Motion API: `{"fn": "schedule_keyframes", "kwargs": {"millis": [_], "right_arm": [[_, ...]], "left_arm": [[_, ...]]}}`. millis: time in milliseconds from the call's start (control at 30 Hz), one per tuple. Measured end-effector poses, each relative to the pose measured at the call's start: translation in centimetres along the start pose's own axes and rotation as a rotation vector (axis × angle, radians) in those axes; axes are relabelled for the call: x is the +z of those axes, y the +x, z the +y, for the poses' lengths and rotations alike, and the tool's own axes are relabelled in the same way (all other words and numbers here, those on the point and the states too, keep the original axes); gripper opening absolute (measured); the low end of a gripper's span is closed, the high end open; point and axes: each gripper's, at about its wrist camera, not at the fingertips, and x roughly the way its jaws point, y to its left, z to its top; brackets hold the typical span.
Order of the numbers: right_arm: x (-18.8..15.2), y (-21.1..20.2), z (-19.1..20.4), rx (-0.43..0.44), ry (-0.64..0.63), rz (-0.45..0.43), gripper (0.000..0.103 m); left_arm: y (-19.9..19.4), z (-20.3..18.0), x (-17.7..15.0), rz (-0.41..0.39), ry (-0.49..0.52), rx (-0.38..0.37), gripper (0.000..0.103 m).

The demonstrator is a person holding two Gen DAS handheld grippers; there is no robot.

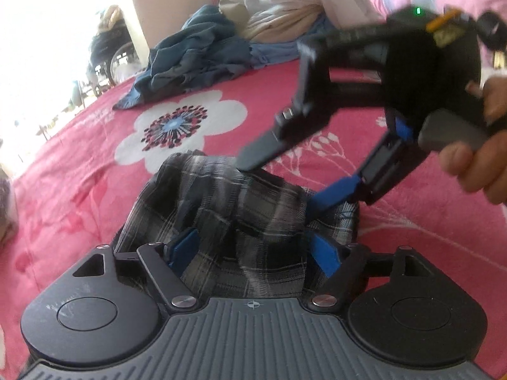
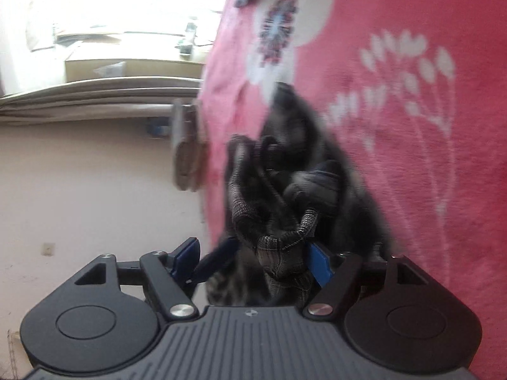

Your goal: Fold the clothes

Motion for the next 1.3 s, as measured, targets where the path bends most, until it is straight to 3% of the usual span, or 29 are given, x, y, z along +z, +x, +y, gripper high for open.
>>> {"fn": "schedule_keyframes", "kwargs": {"millis": [367,500,633,800,867,900,1000,1100,1300], "right_arm": [[1.3,1.2,1.3,0.142,-0.023,0.014,0.076],[1.6,1.5,1.9,0.185,-0.028,0.021,0.076],[1.9,1.7,1.6,0.236,0.006,0.032,0.076],[1.9,2.1,1.0,0.251,0.035,0.040,0.076],[1.8,2.0,0.9,0.253,0.036,0.032,0.076],[1.8,1.7,1.0,0.254,0.031,0.019,0.076],[2.1,-0.3,0.9,0.229,-0.002,-0.067,0.076],[2.3,-2.4,0.5,0.126,-0.034,-0.157,0.076],[0.9,-3.0,1.6,-0.136,-0.208,-0.161,0.071]], "left_arm": [[1.3,0.1,0.9,0.011,-0.022,0.087,0.077],[1.7,1.4,1.0,0.020,-0.078,0.098,0.055],[2.2,2.4,0.9,0.047,-0.122,0.099,0.052],[3.0,1.9,1.2,0.067,-0.106,0.116,0.052],[3.1,1.8,1.2,0.060,-0.114,0.126,0.043],[3.2,2.0,1.2,0.054,-0.124,0.126,0.034],[2.5,2.8,1.1,0.022,-0.165,0.130,0.024],[1.3,3.8,1.0,-0.020,-0.206,0.143,0.020],[-2.6,6.7,1.0,-0.133,-0.295,0.171,0.019]]}}
